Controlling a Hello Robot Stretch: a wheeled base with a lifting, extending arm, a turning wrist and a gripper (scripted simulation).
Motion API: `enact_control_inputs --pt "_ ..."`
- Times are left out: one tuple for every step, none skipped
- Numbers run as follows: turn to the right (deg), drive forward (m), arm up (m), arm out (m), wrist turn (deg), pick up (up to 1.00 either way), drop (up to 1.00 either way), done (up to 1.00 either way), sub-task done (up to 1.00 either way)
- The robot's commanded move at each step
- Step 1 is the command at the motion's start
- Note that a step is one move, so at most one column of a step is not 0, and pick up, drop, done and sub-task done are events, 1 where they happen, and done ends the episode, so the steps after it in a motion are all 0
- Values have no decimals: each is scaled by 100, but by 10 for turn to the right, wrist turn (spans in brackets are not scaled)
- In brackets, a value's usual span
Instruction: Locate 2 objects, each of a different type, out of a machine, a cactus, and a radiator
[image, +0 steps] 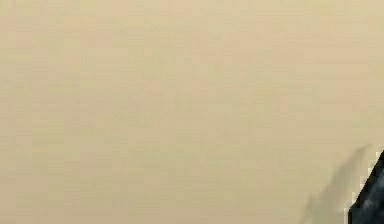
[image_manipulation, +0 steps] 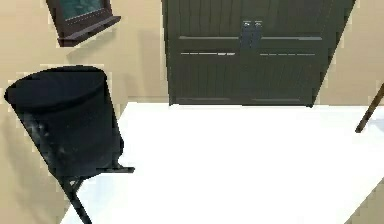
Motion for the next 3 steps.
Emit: enact_control_inputs --pt "0 5 0 0 0 0 0 0 0" --pt "-270 0 0 0 0 0 0 0 0" --pt "0 40 0 0 0 0 0 0 0"
